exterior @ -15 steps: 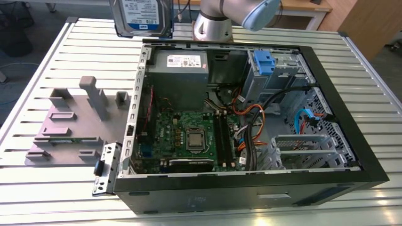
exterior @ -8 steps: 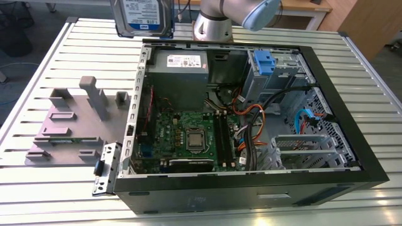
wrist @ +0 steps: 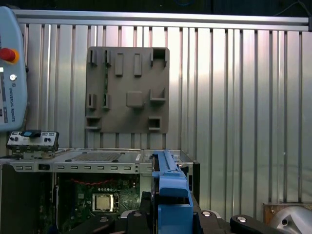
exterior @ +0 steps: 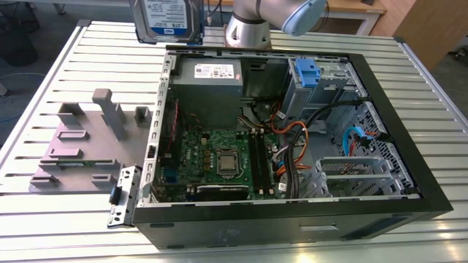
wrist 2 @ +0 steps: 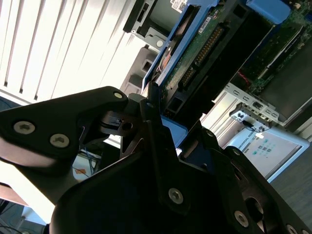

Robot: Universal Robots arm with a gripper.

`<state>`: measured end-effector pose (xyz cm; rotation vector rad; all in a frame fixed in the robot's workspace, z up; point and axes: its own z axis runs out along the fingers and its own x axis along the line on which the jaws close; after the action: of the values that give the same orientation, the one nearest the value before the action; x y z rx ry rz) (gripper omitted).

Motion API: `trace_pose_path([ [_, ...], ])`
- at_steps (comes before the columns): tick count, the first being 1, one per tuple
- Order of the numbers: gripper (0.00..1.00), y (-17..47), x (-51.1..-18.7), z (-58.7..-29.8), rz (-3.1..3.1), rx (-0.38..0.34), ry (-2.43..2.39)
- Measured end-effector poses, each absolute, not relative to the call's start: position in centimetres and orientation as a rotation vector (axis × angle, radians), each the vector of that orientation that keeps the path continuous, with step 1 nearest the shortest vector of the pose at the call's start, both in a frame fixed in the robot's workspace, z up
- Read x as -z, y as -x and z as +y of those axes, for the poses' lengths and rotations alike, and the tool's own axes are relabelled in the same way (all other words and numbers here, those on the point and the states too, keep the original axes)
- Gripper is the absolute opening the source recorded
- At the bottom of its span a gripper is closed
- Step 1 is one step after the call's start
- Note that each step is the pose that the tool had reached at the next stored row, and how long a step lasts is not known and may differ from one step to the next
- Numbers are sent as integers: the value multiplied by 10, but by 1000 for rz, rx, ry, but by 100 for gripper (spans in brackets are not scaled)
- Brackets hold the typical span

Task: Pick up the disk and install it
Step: 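Pick up the disk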

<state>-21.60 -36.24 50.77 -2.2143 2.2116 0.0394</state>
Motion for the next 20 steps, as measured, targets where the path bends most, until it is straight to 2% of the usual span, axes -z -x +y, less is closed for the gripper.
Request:
trace_pose_path([
  [20, 37, 211, -508, -362, 2212, -39, 2214],
])
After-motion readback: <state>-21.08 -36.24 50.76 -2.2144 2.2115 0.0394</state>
